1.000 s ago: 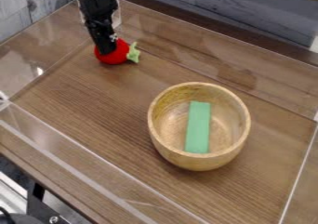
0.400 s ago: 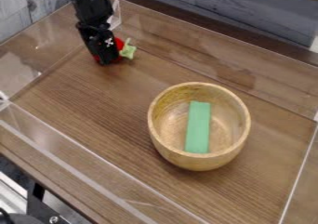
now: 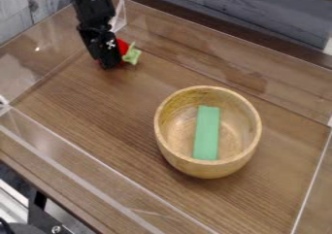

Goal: Move the red object to the right side of the table

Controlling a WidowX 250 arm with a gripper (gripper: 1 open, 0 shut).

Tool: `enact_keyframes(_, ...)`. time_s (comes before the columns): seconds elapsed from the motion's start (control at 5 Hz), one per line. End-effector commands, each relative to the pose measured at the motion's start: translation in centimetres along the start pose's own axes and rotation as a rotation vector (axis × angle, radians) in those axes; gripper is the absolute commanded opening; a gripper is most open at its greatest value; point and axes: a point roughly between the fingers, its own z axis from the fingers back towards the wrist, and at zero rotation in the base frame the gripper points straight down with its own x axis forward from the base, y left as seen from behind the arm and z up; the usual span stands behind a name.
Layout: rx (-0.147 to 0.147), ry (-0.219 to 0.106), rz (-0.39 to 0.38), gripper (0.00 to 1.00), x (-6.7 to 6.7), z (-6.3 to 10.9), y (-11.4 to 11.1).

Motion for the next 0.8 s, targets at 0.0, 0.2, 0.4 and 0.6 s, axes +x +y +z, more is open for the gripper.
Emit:
enact_keyframes(0.0, 0.019, -0.027, 0.007, 1.00, -0.2, 1.6, 0.3)
enact_keyframes(0.2, 0.005, -0.028, 0.012, 1.00, -0.4, 1.8, 0.2)
enact_keyframes(0.4, 0.019, -0.041, 0.018, 0.00, 0.3, 2.9, -0.6)
enact_keyframes(0.6, 0.041, -0.060, 0.019, 0.00, 1.3, 4.5, -1.8)
